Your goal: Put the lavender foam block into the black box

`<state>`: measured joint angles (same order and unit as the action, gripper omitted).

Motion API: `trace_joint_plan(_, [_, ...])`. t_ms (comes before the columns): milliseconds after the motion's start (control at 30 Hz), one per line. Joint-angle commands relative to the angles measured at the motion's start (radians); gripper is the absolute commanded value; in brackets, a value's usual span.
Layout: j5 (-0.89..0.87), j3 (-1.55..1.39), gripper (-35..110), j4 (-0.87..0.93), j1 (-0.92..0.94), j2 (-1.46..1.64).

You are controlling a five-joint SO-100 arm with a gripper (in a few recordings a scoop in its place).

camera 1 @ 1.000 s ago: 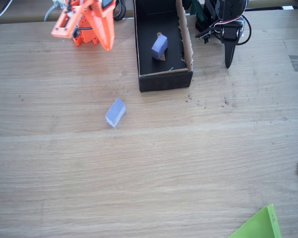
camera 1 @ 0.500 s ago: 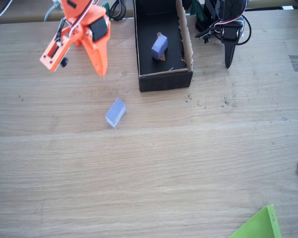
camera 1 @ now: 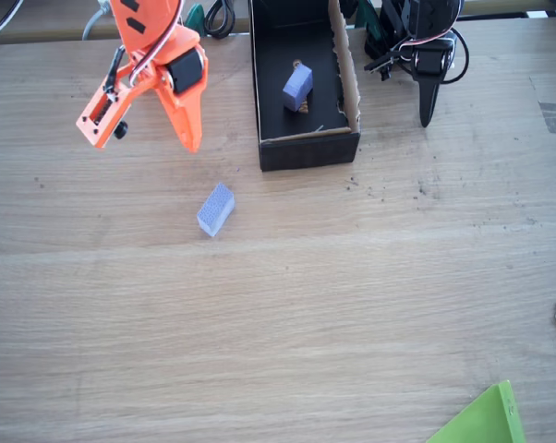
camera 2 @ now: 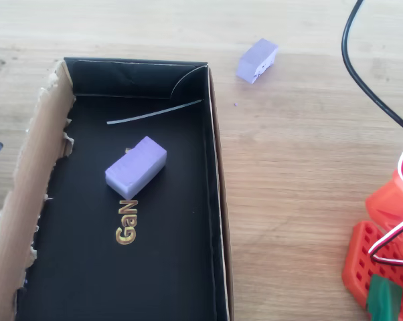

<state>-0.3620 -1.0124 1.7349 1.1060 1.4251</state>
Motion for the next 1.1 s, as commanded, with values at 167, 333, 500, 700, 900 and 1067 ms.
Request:
trace_joint_plan(167, [-0.012, 0.038, 0, 0.026, -0.072, 0.032])
trace_joint_plan(333, [-0.015, 0.038, 0, 0.025, -0.075, 0.035])
trace_joint_plan(500, [-0.015, 0.032, 0, 0.023, -0.072, 0.041])
trace_joint_plan(700, [0.0, 0.028, 8, 0.023, -0.072, 0.049])
trace_joint_plan(900, [0.003, 0.006, 22, 0.029, -0.066, 0.063])
trace_joint_plan(1067, [-0.009, 0.005, 30, 0.052, -0.058, 0.08])
